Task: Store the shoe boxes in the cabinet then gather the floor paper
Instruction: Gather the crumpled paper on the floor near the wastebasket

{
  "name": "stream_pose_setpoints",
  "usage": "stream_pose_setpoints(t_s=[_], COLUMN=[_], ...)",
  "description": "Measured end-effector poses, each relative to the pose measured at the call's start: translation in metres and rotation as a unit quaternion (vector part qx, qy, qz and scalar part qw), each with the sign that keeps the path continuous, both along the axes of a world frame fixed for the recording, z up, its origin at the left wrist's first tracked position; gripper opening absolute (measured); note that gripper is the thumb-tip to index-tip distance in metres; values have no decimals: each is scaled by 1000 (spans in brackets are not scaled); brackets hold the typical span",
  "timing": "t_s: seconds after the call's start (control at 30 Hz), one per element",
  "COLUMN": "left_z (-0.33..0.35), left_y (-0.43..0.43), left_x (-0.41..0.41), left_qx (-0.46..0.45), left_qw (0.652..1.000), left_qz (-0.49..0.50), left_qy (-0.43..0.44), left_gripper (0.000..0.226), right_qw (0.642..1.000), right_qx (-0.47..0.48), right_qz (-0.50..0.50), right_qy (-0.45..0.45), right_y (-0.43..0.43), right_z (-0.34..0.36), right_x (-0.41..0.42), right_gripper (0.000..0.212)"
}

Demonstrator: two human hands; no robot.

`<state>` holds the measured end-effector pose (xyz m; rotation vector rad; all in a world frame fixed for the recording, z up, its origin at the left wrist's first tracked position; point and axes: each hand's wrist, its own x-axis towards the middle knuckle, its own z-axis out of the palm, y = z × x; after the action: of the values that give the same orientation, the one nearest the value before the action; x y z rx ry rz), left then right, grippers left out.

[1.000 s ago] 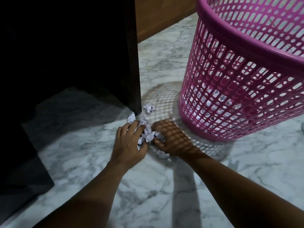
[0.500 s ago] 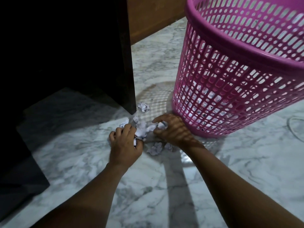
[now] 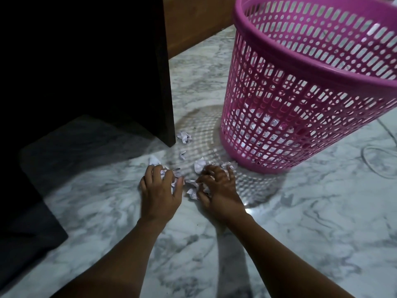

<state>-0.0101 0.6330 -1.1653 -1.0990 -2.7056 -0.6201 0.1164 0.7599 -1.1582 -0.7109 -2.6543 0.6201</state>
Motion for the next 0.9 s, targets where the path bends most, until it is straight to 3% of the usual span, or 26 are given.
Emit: stream_pose_setpoints(t_s=[0.27,0.5,0.63,0.77,0.9], left_z=[-4,-3,-3,-2,-1], left_y=[3,3,2,2,3], left_x=[-1,-4,-4,-4,-5], left_qx=[11,38,45,54,75], left_qw=[999,999,999,998,996], left_qz=[16,23,28,27,28], left_qy=[-31,-1,-2,-20,-43], left_gripper=[26,26,20,28,47], right_qw=[999,999,993,986,988], right_qx=[-3,31,91,144,86], right_qz=[44,37,56,79,127], right_qy=[-2,-17,-56,42,-31], right_y=[4,6,17,33,38], right_z=[5,14,18,17,16], right_x=[3,-4,-6,-13,-31], right_gripper=[46,53,75,82,92])
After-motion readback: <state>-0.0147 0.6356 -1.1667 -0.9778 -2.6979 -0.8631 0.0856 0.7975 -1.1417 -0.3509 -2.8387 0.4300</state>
